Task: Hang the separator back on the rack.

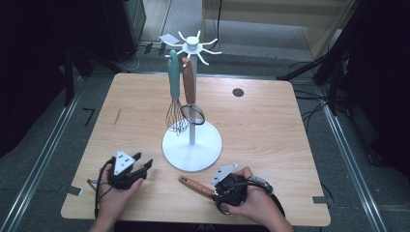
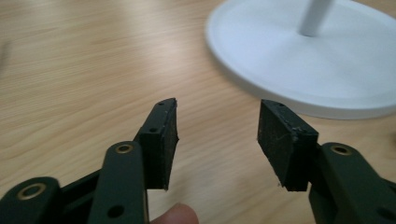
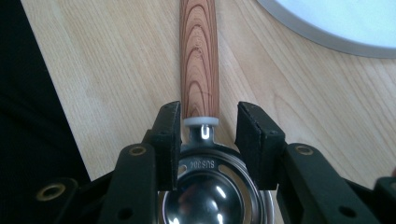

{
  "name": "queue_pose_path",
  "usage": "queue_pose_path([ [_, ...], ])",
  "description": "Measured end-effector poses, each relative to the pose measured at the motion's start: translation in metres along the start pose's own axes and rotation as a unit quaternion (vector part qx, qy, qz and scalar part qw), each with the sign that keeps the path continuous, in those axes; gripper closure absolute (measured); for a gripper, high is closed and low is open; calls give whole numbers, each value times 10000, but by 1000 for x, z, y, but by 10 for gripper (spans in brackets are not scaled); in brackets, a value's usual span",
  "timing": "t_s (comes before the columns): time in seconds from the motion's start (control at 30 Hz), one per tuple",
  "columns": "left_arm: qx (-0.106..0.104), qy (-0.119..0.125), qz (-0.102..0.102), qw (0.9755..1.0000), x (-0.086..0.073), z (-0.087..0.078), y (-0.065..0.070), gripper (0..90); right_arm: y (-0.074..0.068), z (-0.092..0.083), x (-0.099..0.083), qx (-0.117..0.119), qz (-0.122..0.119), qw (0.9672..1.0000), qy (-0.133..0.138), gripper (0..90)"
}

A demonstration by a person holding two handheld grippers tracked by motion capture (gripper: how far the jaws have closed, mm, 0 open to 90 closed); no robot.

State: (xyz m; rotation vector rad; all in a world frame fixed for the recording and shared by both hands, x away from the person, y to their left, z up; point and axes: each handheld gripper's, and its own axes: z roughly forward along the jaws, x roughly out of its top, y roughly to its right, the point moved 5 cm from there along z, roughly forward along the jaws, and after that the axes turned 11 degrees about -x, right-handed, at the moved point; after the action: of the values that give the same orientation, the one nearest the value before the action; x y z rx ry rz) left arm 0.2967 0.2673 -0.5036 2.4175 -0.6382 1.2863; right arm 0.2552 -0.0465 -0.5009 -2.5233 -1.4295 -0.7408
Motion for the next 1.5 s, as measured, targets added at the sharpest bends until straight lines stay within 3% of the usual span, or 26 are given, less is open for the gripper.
queue_pose_path([
  [0.13, 419, 11, -421, 9982, -4, -12, -33, 378, -3, 3, 7, -2, -159, 9998, -124, 620],
  [0.23, 698, 13, -791, 9944, -8, -20, -54, 306, -5, 6, 10, -12, -267, 9992, -305, 621],
  [0.33, 820, 61, -1076, 9908, -11, -27, -68, 292, -8, 10, 12, -45, -380, 9982, -471, 635],
  [0.43, 816, 62, -1240, 9889, -14, -26, -73, 290, -8, 13, 11, -43, -456, 9973, -582, 643],
  [0.87, 812, -37, -1286, 9884, -17, -19, -75, 299, -8, 18, 14, -43, -384, 9953, -887, 691],
  [1.03, 830, -48, -1299, 9880, -18, -19, -75, 305, -11, 19, 17, -231, -598, 9913, -1146, 694],
  [1.23, 835, -79, -1287, 9881, -18, -18, -75, 311, -13, 19, 21, -259, -594, 9885, -1367, 710],
  [1.37, 841, -71, -1305, 9878, -18, -18, -76, 317, -12, 18, 19, -248, -582, 9900, -1262, 714],
  [1.5, 839, -47, -1345, 9873, -18, -19, -77, 322, -12, 17, 16, -261, -394, 9925, -1124, 716],
])
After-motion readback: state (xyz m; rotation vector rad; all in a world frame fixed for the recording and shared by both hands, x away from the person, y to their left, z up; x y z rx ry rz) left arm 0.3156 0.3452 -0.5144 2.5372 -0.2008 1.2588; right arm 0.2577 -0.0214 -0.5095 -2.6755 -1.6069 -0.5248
